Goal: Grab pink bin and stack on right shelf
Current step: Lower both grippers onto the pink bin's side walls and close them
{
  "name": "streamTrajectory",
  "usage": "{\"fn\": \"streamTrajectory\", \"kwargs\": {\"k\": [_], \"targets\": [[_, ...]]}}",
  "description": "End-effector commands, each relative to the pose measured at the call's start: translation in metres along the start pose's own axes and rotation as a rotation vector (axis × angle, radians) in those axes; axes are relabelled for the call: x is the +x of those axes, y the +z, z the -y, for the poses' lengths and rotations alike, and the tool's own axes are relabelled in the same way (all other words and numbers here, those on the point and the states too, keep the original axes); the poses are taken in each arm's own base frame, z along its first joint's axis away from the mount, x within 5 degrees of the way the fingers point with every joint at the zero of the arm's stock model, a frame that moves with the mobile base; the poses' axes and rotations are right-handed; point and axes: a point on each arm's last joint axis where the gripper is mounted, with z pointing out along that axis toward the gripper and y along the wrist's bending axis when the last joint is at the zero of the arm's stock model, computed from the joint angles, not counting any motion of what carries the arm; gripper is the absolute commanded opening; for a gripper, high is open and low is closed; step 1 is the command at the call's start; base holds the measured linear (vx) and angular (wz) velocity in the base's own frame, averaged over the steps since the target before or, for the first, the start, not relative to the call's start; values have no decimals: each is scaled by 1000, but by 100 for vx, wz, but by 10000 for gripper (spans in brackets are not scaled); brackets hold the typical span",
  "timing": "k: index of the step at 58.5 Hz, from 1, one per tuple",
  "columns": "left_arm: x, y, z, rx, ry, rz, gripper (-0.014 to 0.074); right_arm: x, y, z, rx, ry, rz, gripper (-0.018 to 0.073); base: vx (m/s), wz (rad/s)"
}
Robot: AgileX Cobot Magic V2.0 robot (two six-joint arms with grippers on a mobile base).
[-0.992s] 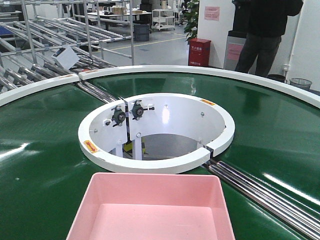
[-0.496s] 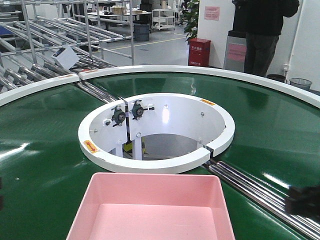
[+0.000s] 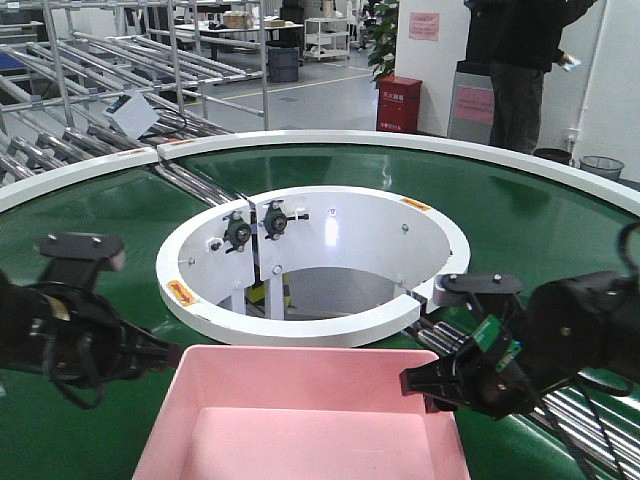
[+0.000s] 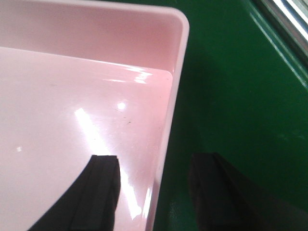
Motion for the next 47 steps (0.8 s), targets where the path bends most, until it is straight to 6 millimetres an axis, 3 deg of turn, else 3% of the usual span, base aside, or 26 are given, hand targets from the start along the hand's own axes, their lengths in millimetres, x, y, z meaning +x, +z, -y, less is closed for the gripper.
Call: {"fn": "streamTrajectory", "kwargs": {"k": [1, 18, 32, 41, 47], "targets": [[-16, -2, 7, 49, -8, 80, 440, -16, -7, -2, -8, 7, 78, 404, 0, 0], [-4, 45, 3, 39, -21, -37, 440, -11, 35, -2, 6, 19, -15, 404, 0, 0], [8, 74, 0, 32, -29, -125, 438, -13, 39, -3, -12, 37, 14, 347, 0, 0], [9, 76, 1, 40, -45, -135, 372, -12, 39, -4, -17, 6, 8, 199, 0, 0], [6, 68, 2, 42, -42, -113, 223, -10, 38, -3, -13, 10, -19, 25, 0, 0]]}}
